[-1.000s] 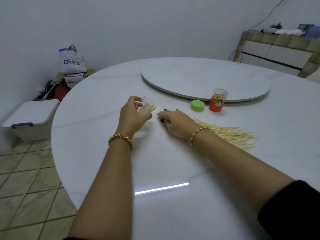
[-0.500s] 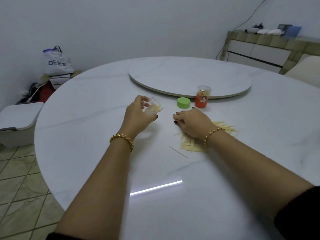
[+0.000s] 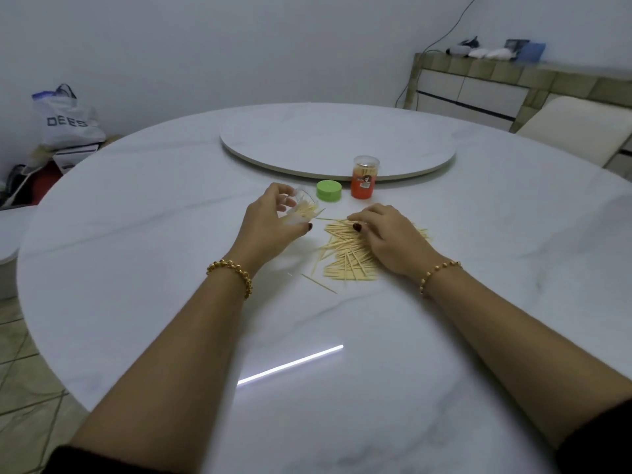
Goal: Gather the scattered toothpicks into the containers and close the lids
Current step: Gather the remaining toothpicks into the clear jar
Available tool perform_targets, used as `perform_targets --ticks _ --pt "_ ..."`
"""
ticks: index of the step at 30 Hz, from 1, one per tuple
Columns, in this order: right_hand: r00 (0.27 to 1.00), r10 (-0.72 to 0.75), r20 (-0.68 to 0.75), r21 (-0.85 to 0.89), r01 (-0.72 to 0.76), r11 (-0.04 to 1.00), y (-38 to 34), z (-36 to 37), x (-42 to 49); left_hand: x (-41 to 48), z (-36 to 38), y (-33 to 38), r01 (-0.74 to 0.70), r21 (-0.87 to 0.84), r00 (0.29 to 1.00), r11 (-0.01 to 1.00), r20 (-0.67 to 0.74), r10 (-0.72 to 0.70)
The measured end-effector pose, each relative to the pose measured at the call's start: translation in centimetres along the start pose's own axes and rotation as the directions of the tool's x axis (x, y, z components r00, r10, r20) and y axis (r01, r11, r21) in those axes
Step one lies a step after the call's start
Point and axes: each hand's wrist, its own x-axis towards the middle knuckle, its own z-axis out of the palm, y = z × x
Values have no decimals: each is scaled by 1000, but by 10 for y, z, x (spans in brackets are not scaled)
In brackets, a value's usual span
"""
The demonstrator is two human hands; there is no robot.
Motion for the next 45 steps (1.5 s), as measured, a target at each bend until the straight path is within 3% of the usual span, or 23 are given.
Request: perform_targets --ticks 19,29,39,45 --pt "980 -77 -183 -32 72 997 9 4 -11 -4 19 5 -60 13 995 998 86 58" --pt "971 -47 -234 -38 39 999 9 4 -14 -4 18 7 -65 41 995 997 81 62" --pt "901 70 -428 152 -4 988 14 -2 -13 -1 18 6 -63 50 996 997 73 60" --pt "866 89 -491 272 55 961 7 -7 -14 -3 21 9 -78 66 993 995 90 72"
